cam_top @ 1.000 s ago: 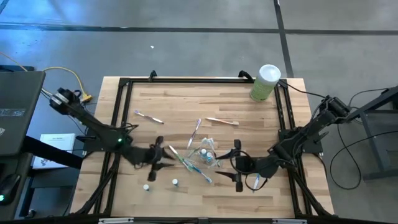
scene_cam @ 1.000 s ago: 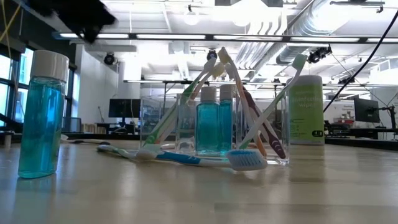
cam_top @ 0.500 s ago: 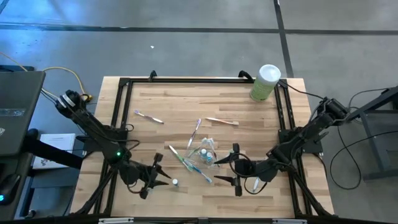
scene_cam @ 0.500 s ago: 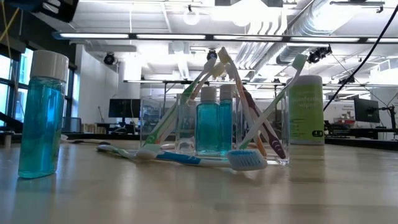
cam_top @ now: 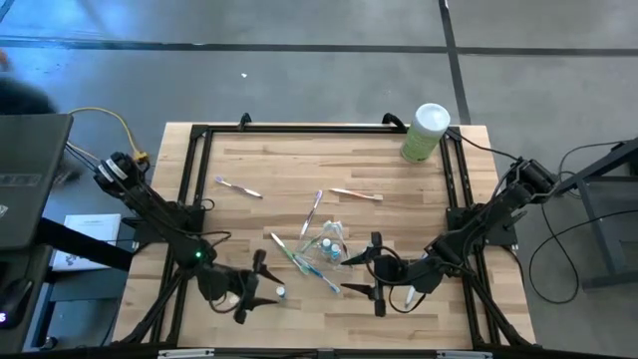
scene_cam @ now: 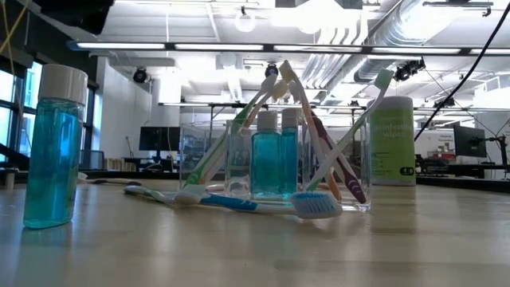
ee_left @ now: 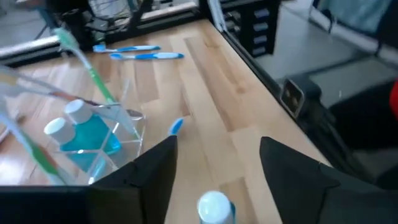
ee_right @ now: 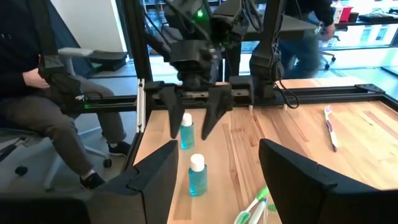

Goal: Pick & Place toothbrushing station
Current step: Put the blue mouthwash into the transparent organizer

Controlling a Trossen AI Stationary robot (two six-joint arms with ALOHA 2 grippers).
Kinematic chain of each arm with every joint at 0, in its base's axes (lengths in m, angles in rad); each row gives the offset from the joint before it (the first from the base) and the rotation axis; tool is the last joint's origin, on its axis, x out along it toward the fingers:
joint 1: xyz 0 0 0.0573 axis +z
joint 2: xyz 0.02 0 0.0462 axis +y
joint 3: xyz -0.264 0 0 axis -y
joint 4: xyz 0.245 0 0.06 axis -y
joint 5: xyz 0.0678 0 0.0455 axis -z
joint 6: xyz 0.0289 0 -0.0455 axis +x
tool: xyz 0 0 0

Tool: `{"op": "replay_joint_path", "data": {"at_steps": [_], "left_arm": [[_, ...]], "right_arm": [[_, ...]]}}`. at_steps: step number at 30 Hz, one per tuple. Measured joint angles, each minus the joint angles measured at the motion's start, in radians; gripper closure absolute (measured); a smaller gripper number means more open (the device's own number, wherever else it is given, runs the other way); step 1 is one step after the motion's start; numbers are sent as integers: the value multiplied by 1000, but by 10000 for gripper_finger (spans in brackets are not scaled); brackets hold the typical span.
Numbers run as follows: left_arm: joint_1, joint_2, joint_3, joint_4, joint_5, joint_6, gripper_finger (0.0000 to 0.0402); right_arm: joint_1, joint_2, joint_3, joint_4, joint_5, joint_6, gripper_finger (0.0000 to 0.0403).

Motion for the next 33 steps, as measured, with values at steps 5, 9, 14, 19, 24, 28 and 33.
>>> {"op": "replay_joint_path", "data": {"at_steps": [5, 9, 14, 19, 24, 28, 33], "left_arm": [[-23, 24, 0, -13, 6, 86, 163], [-14, 24, 0, -15, 9, 89, 162], [27, 24, 0, -85, 37, 32, 162], [89, 24, 0, -126, 201, -2, 162], [113, 24, 0, -134, 285, -2, 162], [117, 24, -1, -135, 301, 3, 162], [123, 24, -1, -140, 300, 5, 162]], "right_arm": [[0, 0, 0, -3, 0, 0, 186], [0, 0, 0, -3, -1, 0, 186], [0, 0, 0, -4, -1, 0, 186], [0, 0, 0, -6, -1, 0, 186], [-1, 0, 0, -6, -1, 0, 186], [-1, 0, 0, -6, -1, 0, 186], [-1, 0, 0, -6, -1, 0, 186]]}}
